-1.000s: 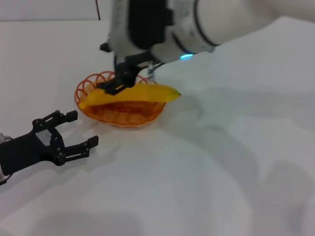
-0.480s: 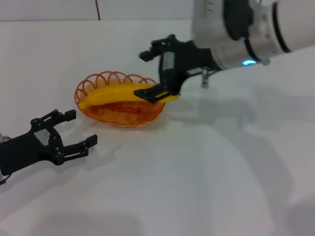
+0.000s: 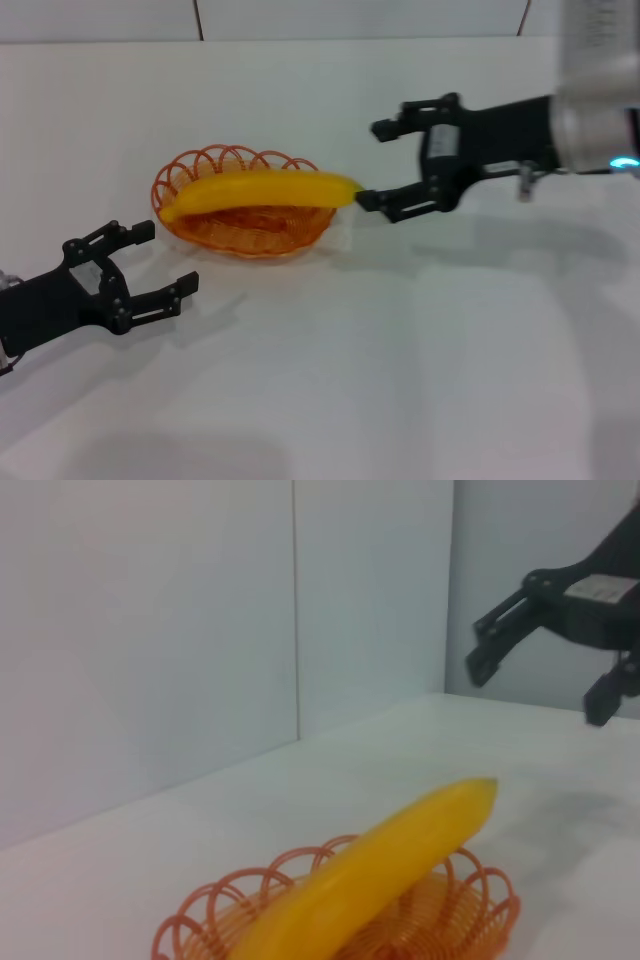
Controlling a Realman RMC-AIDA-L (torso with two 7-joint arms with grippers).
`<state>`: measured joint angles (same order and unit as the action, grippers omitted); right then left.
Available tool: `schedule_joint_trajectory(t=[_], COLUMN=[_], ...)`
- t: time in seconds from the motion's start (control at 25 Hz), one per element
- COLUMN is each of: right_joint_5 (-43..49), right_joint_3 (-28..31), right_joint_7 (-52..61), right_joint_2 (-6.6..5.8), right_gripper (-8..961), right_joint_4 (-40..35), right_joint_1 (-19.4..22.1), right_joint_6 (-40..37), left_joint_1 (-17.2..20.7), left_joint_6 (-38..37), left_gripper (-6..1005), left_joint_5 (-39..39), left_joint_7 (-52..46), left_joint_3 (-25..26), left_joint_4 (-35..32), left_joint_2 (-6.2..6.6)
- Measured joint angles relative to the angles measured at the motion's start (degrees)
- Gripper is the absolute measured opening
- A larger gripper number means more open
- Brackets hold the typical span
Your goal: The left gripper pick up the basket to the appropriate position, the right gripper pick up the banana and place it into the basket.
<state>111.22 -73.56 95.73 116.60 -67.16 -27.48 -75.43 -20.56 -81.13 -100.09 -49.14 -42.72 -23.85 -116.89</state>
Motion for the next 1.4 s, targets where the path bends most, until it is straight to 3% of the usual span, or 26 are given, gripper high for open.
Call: schedule_joint_trajectory(t=[0.12,0.28,0.64,1.4], right_joint_5=[-1.82,-1.87,-1.18,3.72], right_joint_3=[6.89,8.96,9.90,11.40], right_joint_7=[-5.08,-6.83,-8.32,-9.11], right_joint_2=[-0.18,-0.32,-0.54,-0.65], right_gripper=[863,864,864,864], right_joint_4=[5.41,8.05,12.82,15.58], right_joint_1=[0.11,-0.14,0.19,0.61], right_joint_6=[-4.37,-5.72,-5.30,-3.96], left_joint_1=[0.05,-0.04,0.02,-0.06], left_joint_6=[0.00,0.01,-0.03,-0.09], left_gripper=[918,918,918,918], left_joint_5=[0.27,0.38,1.70,1.79], left_joint_7=[0.18,0.28,1.01,1.16], left_joint_3=[0.00,0.00,-0.10,-0.12], left_joint_4=[0.06,0.09,0.12,0.21], left_joint_2=[-0.01,0.00,-0.06,-0.09])
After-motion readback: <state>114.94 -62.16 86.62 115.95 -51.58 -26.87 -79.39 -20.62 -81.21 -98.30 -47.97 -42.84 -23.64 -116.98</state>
